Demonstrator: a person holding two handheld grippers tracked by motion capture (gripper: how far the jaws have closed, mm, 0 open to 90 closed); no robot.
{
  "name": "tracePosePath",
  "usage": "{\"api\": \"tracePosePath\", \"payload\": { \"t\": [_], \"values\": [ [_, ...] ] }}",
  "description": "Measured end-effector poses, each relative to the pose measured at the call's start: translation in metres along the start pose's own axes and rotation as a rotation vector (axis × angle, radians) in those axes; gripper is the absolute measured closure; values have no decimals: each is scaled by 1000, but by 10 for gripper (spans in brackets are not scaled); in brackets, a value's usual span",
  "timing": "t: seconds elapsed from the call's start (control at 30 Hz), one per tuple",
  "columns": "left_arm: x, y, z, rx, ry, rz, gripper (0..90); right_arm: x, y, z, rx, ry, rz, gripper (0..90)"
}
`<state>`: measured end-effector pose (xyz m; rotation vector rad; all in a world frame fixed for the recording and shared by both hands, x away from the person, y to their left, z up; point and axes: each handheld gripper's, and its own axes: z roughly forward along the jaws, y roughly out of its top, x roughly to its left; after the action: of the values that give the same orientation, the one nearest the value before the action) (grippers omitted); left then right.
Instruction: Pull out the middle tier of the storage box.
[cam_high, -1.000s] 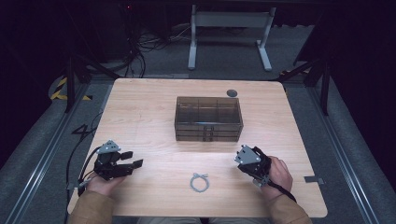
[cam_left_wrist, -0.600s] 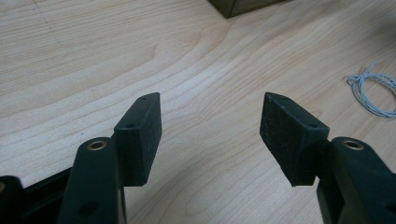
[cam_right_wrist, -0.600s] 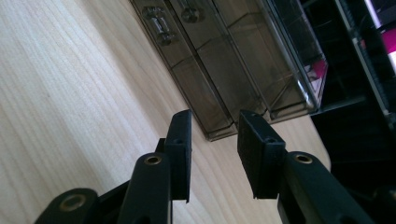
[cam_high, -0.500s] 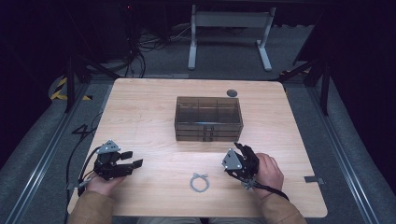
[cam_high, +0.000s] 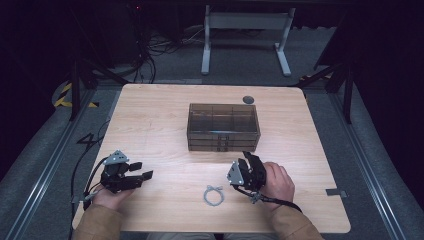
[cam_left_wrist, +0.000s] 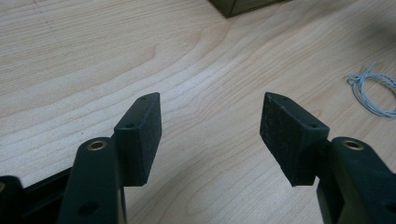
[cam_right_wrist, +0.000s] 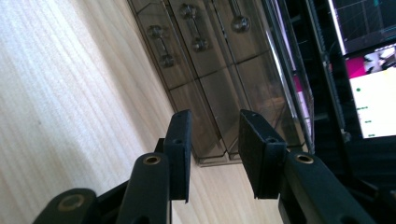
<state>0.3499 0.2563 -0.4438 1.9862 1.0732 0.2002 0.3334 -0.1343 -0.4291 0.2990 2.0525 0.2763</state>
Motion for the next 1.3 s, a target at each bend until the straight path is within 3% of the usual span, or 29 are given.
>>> {"api": "tracePosePath", "payload": {
  "t": [0.57, 1.0, 1.1, 1.3],
  "values": [
    [1, 0, 0, 1, -1, -2, 397, 14, 21, 14, 8, -93, -112, 689],
    [1, 0, 1, 2, -2, -3, 397, 24, 29, 25, 0, -156, -140, 691],
    [1, 0, 0, 1, -2, -2, 397, 28, 34, 28, -6, -174, -173, 696],
    [1, -1, 1, 1, -2, -3, 397, 31, 38, 34, -12, -188, -193, 708]
  ]
}}
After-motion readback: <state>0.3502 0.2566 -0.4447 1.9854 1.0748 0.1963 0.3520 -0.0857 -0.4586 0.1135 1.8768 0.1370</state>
